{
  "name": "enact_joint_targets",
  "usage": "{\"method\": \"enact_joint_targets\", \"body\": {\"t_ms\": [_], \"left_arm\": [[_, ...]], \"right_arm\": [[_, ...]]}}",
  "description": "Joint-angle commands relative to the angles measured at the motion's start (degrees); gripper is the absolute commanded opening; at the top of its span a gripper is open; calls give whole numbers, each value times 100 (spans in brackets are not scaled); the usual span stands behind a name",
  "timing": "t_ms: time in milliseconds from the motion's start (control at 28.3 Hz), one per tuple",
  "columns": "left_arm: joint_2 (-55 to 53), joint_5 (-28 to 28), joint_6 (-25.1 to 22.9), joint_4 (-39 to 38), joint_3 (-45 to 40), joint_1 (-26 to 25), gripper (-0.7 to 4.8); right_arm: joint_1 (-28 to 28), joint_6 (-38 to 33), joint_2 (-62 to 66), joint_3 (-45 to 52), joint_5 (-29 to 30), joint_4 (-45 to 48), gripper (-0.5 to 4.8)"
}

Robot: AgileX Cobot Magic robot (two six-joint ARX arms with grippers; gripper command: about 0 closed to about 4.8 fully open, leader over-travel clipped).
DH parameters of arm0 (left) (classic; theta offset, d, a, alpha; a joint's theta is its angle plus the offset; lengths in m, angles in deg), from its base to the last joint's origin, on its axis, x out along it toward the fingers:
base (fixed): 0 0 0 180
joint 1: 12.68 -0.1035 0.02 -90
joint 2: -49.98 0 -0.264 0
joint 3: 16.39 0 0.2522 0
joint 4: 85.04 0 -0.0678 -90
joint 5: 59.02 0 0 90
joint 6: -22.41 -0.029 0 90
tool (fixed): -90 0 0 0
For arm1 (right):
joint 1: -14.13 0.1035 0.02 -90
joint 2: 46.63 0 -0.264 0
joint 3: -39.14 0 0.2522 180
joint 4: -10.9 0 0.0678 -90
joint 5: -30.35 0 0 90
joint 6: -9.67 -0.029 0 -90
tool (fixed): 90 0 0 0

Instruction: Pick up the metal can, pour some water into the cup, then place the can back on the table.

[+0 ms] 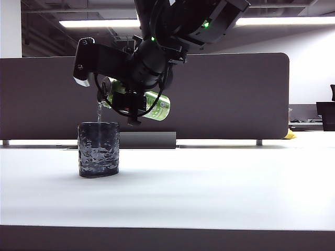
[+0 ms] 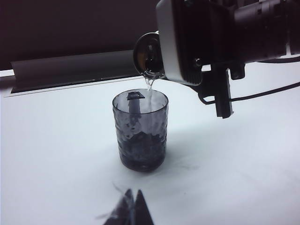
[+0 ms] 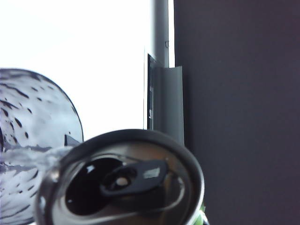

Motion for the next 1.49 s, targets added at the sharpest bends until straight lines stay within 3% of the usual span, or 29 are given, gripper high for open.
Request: {"method": "enact_joint_targets", "body": {"t_ms": [35, 1132, 1485], "left_arm": [[-7, 0, -2, 77, 7, -2, -5], [-7, 0, -2, 79, 7, -2, -5], [-7, 0, -2, 77, 7, -2, -5]], "right_arm": [[26, 35, -46, -52, -28, 267, 237], [55, -455, -46, -52, -118, 271, 236], [55, -1537, -46, -52, -118, 398, 236]]}}
